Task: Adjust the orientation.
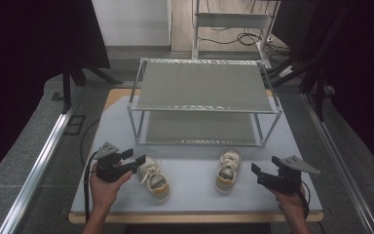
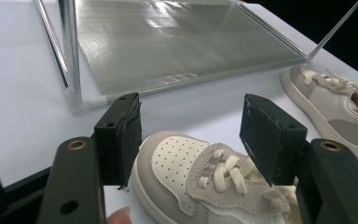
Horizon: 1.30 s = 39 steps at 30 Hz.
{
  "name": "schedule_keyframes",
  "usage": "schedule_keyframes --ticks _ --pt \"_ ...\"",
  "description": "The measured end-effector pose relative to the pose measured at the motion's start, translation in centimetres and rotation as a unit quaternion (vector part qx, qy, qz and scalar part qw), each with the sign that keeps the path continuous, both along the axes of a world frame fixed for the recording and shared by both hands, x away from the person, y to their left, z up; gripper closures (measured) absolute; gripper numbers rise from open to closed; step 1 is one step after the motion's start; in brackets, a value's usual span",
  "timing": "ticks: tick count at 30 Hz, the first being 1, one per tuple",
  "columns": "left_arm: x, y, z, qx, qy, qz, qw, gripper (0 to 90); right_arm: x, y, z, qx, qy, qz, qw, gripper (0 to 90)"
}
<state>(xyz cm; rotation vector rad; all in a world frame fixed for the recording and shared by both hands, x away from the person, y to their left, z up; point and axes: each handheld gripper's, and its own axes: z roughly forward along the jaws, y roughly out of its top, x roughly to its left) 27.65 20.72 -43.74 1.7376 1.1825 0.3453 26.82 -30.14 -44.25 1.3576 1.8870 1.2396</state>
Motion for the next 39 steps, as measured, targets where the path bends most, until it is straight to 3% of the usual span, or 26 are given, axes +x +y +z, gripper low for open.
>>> schedule_keyframes --ticks 7,11,12,14,18,20,23,27,28,31,36,39 --pt "-0.2 0.1 -0.4 0.003 0.006 -0.004 1.0000 37.4 0.2 0.2 -0.2 -0.009 0.006 0.010 0.9999 24.9" --pt "-0.3 0.0 -0.3 0.005 0.005 -0.008 0.9999 37.1 -0.2 0.9 0.3 -0.018 -0.008 0.025 0.9995 32.1" --pt "-0.3 0.0 -0.3 0.005 0.005 -0.008 0.9999 37.0 -0.2 1.0 0.5 -0.016 -0.011 0.031 0.9993 34.7" --pt "-0.2 0.0 -0.4 0.004 0.008 -0.008 0.9999 37.1 -0.1 1.7 1.4 0.015 -0.010 0.062 0.9979 39.5" --pt "0.1 0.0 -0.6 0.006 0.016 -0.010 0.9998 37.1 0.2 3.3 2.5 0.009 -0.020 0.083 0.9964 43.2" --pt "0.1 0.0 -0.6 0.007 0.017 -0.010 0.9998 37.1 0.5 4.7 3.1 0.013 -0.024 0.105 0.9941 46.7" --pt "0.1 0.0 -0.6 0.007 0.018 -0.013 0.9997 37.2 0.6 5.6 3.2 0.017 -0.023 0.117 0.9928 49.2" --pt "0.0 0.3 -0.4 0.003 0.018 -0.011 0.9998 36.9 0.9 7.8 3.1 0.012 -0.014 0.155 0.9878 54.7" --pt "0.0 0.4 -0.3 0.002 0.017 -0.011 0.9998 36.9 0.9 7.8 3.1 0.012 -0.014 0.155 0.9878 54.7" --pt "-0.2 0.6 -0.1 -0.001 0.015 -0.009 0.9999 36.8 1.0 10.2 3.0 0.007 -0.009 0.189 0.9818 59.3" --pt "-0.3 0.5 -0.1 0.000 0.016 -0.015 0.9997 36.5 1.0 12.6 2.7 0.011 -0.005 0.197 0.9804 64.8" --pt "-0.2 0.5 -0.1 -0.001 0.018 -0.018 0.9997 36.3 1.0 14.7 2.4 0.016 0.001 0.216 0.9763 72.0"
